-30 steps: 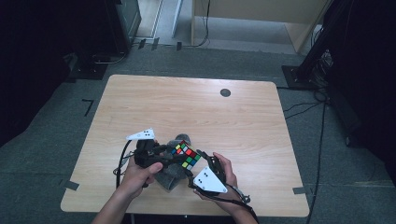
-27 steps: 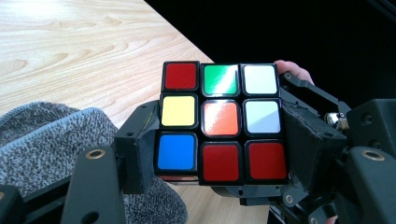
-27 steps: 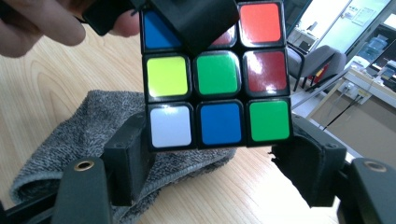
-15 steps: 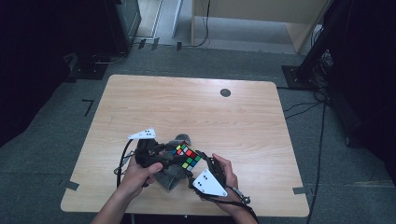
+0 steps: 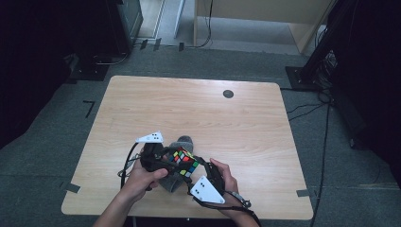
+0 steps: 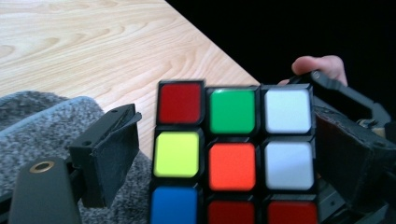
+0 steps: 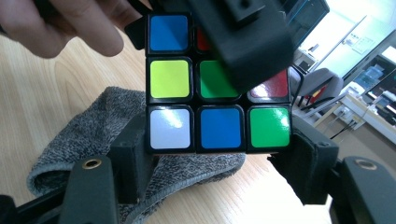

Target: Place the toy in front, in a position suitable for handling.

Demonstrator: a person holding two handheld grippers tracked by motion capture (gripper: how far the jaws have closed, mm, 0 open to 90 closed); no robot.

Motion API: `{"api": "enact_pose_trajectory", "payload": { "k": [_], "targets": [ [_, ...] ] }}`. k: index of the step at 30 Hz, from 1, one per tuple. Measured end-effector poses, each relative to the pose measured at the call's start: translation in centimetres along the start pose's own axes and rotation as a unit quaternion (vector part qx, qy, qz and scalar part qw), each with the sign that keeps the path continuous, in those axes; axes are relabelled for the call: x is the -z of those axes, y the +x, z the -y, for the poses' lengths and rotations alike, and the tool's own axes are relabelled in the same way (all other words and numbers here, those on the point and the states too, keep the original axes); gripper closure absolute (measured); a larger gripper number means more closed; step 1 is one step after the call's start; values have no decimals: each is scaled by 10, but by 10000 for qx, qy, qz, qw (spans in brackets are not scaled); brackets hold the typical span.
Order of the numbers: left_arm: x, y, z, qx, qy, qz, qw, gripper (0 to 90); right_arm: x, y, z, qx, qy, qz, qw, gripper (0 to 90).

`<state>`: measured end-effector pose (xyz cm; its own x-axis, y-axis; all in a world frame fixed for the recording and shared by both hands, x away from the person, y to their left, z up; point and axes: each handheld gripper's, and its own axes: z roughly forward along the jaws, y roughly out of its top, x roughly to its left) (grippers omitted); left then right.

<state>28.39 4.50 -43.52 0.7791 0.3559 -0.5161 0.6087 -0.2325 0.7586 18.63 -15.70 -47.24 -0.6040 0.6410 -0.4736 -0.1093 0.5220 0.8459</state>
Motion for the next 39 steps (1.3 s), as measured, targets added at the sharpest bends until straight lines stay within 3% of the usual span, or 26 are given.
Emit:
{"api": "enact_pose_trajectory", "payload": {
  "k": [2,4,5,9,14,18,21,24,29,39],
  "targets": [
    [-1,-1,0,-34,44,129,9999,169,-1,2,0,44,20,4,10000,345],
    [-1,-1,0,-68,82,-43,9999,264,-1,1,1,61,33,19,10000,345],
    [0,1,0,-6,76,-2,10000,316,-1,1,1,62,39,1,10000,345],
    [1,4,1,57,142,83,9998,324,-1,2,1,134,58,5,9999,345],
    [-1,5,2,-20,450,136,9989,306,-1,1,1,139,82,16,9999,345],
    [0,2,1,-66,242,60,9997,327,-1,-3,1,-28,51,0,10000,343],
    [0,3,2,32,193,83,9998,332,-2,-5,1,-154,89,-16,9998,335],
    [1,5,2,170,98,307,9993,333,-4,-5,3,-222,199,39,9995,289],
    [2,6,1,283,16,566,9980,333,-5,-8,5,-445,197,0,9988,299],
    [5,9,1,377,-7,745,9965,332,-2,-9,3,-370,63,-53,9993,346]
  ]
}}
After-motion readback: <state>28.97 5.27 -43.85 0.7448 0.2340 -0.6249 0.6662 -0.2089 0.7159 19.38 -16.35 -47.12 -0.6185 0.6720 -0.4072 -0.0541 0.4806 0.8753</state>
